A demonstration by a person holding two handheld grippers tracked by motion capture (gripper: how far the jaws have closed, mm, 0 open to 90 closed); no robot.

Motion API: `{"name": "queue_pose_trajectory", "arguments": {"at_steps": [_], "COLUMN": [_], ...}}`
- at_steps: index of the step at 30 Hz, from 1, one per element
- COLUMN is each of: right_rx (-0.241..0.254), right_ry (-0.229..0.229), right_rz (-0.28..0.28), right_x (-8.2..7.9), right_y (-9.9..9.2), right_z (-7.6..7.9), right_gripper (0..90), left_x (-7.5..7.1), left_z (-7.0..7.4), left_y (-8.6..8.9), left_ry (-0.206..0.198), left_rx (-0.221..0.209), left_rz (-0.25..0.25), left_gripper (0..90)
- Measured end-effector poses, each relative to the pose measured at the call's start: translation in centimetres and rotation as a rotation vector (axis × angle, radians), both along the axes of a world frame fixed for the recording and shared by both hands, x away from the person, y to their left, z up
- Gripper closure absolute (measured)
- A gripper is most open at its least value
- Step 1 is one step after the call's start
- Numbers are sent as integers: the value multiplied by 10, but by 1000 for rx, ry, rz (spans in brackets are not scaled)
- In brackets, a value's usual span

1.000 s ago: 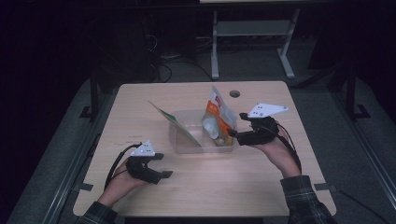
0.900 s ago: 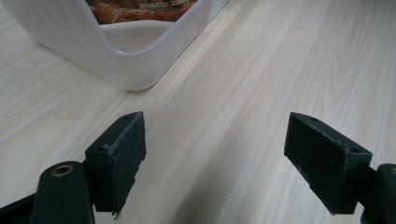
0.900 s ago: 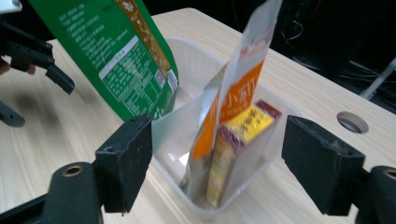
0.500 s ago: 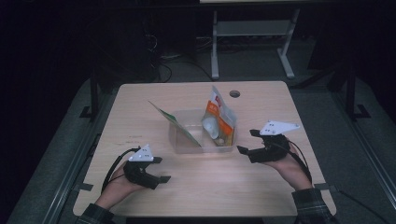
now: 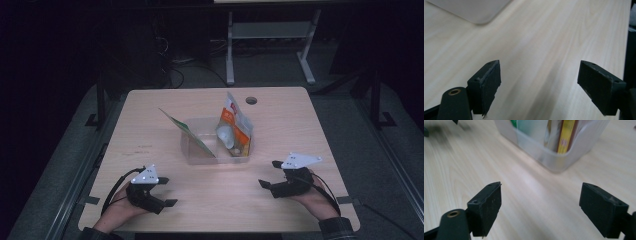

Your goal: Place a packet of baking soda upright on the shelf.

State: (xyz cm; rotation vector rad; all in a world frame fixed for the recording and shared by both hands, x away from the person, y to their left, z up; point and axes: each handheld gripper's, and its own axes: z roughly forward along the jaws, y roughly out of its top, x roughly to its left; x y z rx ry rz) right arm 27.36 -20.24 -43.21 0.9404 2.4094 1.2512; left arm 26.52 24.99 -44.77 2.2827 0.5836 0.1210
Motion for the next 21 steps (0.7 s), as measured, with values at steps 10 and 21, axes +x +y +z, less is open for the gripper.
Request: {"name": "queue_pose_trajectory", "arguments": {"at_steps": [10,21], "right_rx": [-110,-104], "right_ry": [64,39], "right_rz": [10,12], "right_x": [-10,-11], "right_y": [3,4], "right_z": [-27,-25], "right_gripper": [140,136], "left_x": [-2,0], "left_z": [-7,-8], "left_y": [-5,-8], "left_ry": [-14,-22], "left_rx": [48,67], "left_rz": [-32,-43], "left_gripper": [168,168]}}
